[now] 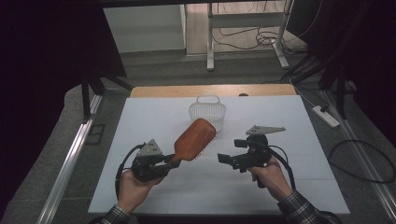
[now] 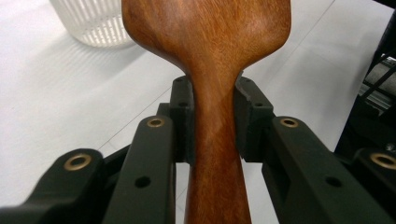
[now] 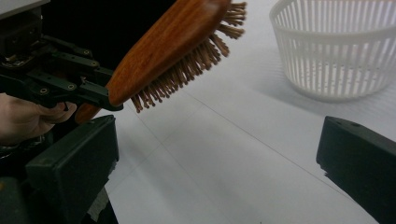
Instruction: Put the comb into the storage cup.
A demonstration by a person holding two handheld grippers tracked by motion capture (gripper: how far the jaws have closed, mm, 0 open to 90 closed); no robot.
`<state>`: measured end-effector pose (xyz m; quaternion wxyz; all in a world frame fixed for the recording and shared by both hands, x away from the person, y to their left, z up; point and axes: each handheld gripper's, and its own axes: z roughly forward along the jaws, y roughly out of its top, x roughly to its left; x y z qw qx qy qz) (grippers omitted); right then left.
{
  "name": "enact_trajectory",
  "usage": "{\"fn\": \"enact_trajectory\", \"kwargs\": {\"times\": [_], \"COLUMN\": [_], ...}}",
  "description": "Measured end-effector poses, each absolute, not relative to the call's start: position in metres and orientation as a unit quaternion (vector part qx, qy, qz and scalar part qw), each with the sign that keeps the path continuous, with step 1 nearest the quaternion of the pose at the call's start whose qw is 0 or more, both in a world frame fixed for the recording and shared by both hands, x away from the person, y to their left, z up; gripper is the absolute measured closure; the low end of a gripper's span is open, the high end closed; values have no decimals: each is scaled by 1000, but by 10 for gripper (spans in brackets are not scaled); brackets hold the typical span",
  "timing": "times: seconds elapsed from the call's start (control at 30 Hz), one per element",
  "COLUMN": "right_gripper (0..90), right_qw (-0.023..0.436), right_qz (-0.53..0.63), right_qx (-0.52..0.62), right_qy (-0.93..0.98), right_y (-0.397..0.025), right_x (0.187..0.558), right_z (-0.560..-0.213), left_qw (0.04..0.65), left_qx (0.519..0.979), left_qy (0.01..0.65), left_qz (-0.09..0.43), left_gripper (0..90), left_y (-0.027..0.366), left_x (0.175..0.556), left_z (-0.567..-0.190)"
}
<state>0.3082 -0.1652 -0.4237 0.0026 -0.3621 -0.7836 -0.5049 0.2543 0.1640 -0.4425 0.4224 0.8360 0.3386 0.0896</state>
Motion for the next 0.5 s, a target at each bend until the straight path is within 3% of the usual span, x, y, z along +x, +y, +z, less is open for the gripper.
{"fn": "enact_trajectory", "kwargs": {"times": [0.5], "right_gripper": [0], "right_qw": [28], "right_qz": [-502], "right_qx": [-364], "right_qy": [-784], "right_y": [-136], "right_x": [322], "right_z": [-419], "left_qw": [432], "left_qx": [836], "left_qy": [325], "left_qz": [96], "left_gripper": [714], "left_y": [153], "left_x": [254], "left_z": [-441]}}
